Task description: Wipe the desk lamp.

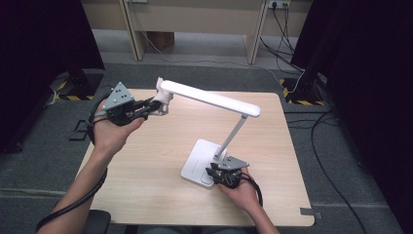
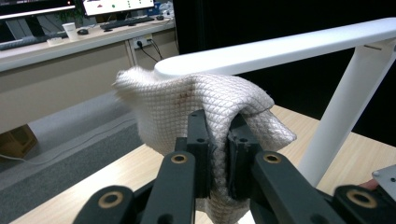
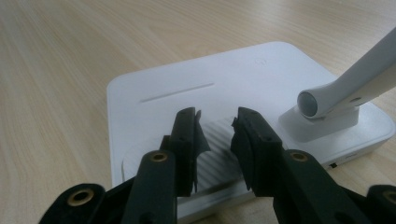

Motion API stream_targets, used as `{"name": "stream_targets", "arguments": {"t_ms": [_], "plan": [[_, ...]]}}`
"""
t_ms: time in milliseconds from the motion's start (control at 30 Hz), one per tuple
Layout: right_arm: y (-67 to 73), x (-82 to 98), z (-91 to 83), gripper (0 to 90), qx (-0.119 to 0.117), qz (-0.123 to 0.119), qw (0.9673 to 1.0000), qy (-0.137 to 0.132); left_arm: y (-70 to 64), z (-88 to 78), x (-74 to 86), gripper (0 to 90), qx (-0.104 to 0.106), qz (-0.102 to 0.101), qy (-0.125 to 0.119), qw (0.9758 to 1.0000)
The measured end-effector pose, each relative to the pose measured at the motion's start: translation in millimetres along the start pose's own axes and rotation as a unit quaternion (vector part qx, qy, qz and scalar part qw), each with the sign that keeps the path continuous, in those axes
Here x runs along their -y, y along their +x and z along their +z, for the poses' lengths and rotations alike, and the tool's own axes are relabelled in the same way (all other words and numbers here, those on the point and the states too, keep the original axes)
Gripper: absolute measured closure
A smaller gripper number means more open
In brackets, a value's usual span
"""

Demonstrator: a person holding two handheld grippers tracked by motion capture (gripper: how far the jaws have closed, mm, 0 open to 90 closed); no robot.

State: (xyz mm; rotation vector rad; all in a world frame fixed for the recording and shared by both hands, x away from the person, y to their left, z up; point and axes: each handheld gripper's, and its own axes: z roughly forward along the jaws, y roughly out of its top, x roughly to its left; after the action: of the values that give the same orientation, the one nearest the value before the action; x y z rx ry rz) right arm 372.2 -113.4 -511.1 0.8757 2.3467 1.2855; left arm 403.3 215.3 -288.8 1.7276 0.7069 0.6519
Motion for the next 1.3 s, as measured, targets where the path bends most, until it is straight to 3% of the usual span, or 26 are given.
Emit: {"name": "stream_targets", "arguments": {"t_ms": [667,1300], "plan": [[0.4,0.0,0.7,70.0,0.0,0.0,1.0,-0.002,-12.3,8.7,-13.0,81.8,0.01,0.03,-0.003,0.9995],[0.3,0.0,0.6,70.1,0.0,-0.001,1.0,-0.001,-21.9,16.3,-17.2,81.8,0.025,0.042,-0.003,0.9988]]}}
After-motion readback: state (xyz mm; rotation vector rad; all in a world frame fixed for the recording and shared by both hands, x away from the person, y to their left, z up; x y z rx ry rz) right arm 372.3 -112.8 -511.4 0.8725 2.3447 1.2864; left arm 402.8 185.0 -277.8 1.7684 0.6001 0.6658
